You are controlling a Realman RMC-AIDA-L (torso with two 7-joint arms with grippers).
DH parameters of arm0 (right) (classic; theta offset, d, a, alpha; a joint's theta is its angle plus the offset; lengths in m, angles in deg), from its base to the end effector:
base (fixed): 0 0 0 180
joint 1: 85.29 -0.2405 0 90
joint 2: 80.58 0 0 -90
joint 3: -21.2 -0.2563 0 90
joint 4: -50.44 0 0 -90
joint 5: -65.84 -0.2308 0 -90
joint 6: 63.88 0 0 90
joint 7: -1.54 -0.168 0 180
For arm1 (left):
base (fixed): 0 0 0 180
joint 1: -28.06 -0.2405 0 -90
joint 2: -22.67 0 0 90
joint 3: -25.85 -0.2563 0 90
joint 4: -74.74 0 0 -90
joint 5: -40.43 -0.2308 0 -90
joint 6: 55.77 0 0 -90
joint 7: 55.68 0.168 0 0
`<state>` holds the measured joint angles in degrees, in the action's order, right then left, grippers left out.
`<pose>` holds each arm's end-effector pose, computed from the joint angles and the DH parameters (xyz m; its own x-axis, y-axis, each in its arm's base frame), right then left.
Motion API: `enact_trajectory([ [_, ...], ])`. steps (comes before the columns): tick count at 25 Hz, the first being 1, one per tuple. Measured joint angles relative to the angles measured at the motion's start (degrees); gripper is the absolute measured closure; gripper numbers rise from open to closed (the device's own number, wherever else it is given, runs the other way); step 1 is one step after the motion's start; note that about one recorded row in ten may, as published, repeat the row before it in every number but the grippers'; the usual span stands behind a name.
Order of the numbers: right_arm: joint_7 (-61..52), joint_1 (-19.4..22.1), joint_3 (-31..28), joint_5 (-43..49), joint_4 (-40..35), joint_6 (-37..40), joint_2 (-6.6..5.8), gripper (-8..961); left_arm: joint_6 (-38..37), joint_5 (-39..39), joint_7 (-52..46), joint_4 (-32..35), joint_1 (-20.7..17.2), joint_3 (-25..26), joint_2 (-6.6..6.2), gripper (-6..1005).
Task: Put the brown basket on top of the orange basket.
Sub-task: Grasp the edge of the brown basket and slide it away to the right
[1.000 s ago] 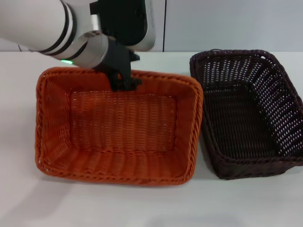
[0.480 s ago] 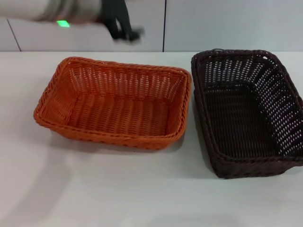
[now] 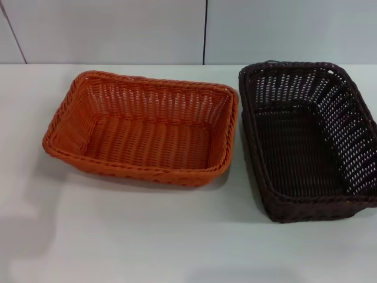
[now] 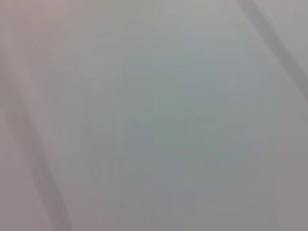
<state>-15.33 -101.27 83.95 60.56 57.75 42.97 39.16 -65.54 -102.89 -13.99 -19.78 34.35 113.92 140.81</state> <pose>0.3863 0.2290 0.0790 0.6407 0.4790 -0.6000 -0.7589 0.2768 -0.5894 -0.1359 0.4110 0.1484 0.8721 -0.3046 0.3830 0.4135 0.0403 -0.9096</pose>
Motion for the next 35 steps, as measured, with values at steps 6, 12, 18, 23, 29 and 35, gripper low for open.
enact_trajectory([
  [6, -1.08, -0.76, 0.30, 0.04, -3.55, 0.37, -0.08, 293, -34.90, -2.14, -20.01, 24.84, -4.40, -5.80, -0.17, 217],
  [12, -10.02, -2.65, 1.28, 2.09, -6.92, 4.96, -0.57, 293, -46.93, -4.70, -34.02, 52.66, 0.82, -5.69, -0.15, 218],
  [18, -16.45, -2.73, 2.03, 14.53, -19.89, -5.35, -0.99, 293, -57.10, -4.26, -42.12, 71.98, 4.49, -5.93, 0.33, 218],
  [23, -30.23, -1.85, 2.03, 32.68, -37.37, -28.63, -1.07, 293, -57.60, -4.26, -44.99, 74.18, 4.05, -5.71, 0.19, 217],
  [29, -69.07, -2.12, 1.78, 71.67, -61.44, -48.47, -1.01, 293, -57.57, -4.25, -44.82, 76.78, 4.51, -5.42, 0.23, 217],
  [35, -107.16, -9.79, -0.12, 108.23, -71.76, -39.58, -3.53, 294, -57.17, -4.20, -44.84, 78.75, 5.41, -4.76, 0.17, 217],
])
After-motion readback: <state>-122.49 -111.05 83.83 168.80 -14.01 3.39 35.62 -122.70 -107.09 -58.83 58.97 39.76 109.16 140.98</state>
